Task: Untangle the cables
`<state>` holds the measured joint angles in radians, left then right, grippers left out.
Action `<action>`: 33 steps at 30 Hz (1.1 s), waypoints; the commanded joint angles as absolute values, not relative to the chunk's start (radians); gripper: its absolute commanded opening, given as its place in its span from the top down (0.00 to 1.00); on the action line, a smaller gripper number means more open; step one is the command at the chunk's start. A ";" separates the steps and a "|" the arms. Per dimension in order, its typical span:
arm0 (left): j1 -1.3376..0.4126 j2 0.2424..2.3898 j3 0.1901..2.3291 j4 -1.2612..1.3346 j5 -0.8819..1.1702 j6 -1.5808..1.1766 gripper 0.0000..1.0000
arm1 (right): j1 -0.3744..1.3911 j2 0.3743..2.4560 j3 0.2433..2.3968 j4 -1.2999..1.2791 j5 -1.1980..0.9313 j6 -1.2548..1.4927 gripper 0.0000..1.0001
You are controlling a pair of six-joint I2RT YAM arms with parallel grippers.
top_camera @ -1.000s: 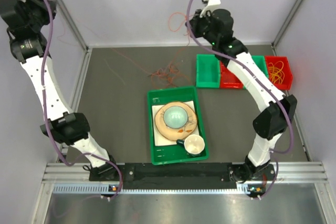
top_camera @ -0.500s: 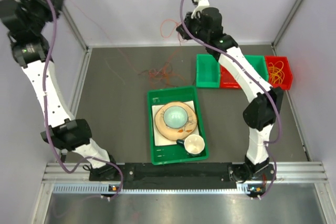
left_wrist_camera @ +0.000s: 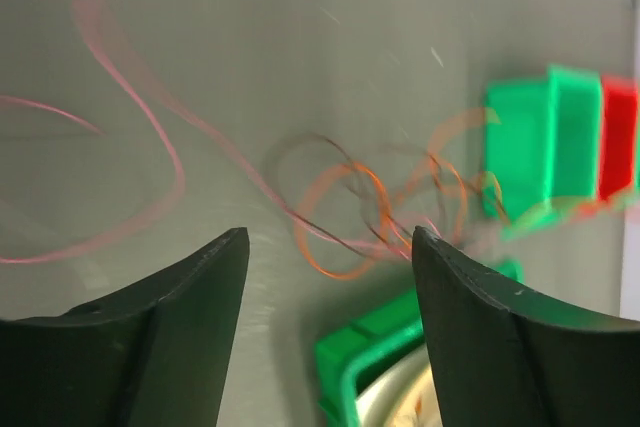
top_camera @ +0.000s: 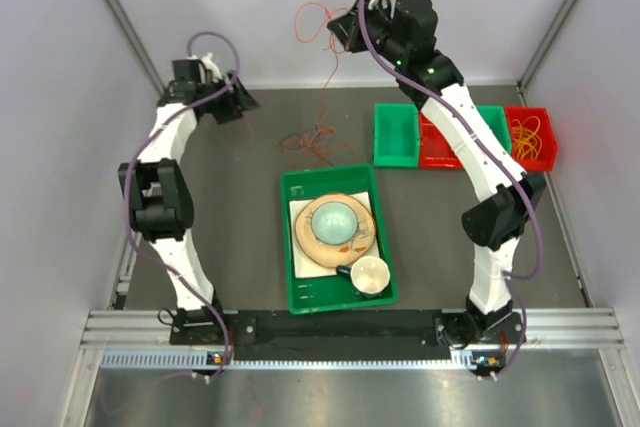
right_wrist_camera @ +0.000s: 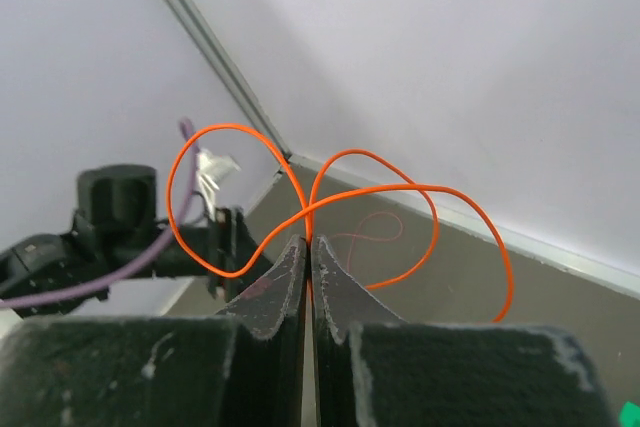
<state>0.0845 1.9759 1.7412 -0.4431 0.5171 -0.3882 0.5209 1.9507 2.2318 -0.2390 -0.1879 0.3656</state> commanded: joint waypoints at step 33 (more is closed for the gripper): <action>-0.273 2.031 1.572 -0.138 0.480 -0.112 0.33 | 0.508 1.914 2.184 -0.170 -0.227 0.440 1.00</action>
